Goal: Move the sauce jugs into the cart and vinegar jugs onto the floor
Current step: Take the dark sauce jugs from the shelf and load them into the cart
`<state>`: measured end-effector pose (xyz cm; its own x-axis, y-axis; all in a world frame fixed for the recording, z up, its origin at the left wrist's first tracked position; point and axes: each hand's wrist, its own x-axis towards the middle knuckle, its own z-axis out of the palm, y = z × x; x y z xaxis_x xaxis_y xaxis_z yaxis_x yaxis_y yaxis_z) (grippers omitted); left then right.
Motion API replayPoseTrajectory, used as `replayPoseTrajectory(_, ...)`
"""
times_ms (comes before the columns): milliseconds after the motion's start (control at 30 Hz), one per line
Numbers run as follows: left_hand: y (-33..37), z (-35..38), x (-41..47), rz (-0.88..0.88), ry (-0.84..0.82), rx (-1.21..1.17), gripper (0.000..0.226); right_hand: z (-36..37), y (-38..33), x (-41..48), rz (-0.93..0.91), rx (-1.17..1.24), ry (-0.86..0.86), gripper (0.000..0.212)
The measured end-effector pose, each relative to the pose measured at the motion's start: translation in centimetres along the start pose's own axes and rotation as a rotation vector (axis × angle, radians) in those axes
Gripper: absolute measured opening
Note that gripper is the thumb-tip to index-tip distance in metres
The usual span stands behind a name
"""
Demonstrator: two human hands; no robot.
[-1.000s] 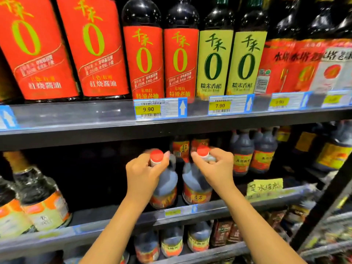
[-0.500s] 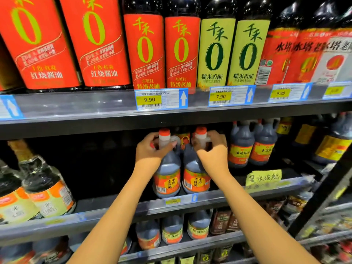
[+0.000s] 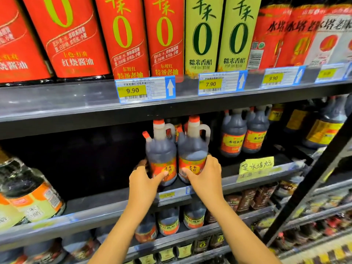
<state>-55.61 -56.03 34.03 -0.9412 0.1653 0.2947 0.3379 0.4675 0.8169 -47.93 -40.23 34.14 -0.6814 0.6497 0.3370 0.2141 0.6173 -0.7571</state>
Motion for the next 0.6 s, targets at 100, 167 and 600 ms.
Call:
replayPoseTrajectory(100, 0.2, 1.8, 1.6, -0.012, -0.005, 0.018, 0.059, -0.3, 0.1, 2.0, 0.031, -0.022, -0.006, 0.050)
replayPoseTrajectory(167, 0.6, 3.2, 2.5, -0.029, 0.009, -0.024, 0.058, -0.7, 0.2, 3.4, 0.064, 0.039, -0.017, 0.051)
replayPoseTrajectory(600, 3.3, 8.8, 6.6, -0.121, 0.096, 0.040, 0.053, 1.9, 1.7, 10.6, 0.200, 0.098, 0.003, 0.056)
